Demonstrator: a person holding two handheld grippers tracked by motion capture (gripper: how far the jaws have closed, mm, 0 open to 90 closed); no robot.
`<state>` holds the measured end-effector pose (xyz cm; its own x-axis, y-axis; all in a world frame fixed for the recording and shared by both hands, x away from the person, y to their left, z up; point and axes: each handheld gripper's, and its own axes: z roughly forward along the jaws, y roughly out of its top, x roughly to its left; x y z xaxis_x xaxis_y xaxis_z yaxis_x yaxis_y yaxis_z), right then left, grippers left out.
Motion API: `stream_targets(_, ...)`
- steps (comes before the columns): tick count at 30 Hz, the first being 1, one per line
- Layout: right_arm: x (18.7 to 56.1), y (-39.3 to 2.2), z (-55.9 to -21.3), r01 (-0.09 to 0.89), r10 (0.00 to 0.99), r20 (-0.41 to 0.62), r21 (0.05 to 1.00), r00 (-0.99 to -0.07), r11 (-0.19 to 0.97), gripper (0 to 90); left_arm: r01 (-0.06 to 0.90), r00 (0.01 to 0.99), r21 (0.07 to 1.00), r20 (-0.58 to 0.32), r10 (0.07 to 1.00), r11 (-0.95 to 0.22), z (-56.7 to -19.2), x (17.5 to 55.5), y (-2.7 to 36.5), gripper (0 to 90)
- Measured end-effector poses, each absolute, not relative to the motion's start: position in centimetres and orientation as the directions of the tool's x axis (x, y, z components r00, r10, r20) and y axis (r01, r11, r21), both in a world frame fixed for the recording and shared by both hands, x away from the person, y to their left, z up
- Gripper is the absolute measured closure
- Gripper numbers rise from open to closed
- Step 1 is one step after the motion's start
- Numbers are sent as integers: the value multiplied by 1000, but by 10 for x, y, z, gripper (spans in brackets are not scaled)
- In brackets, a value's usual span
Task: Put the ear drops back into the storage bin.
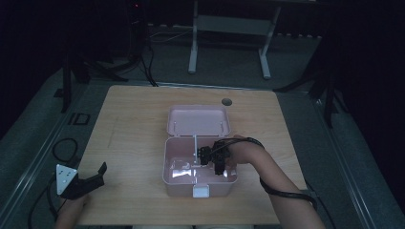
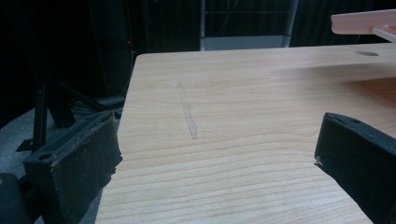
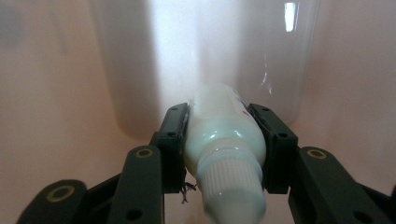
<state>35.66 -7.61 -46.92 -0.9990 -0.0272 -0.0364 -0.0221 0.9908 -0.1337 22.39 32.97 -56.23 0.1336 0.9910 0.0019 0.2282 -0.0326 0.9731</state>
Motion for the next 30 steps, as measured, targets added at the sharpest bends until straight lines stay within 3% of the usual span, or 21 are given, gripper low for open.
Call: stream_targets(30,361,-73,-499,-56,-63,-32,-177,-998,983,595,228,135,973,2,991,-33,-562,224,330,4)
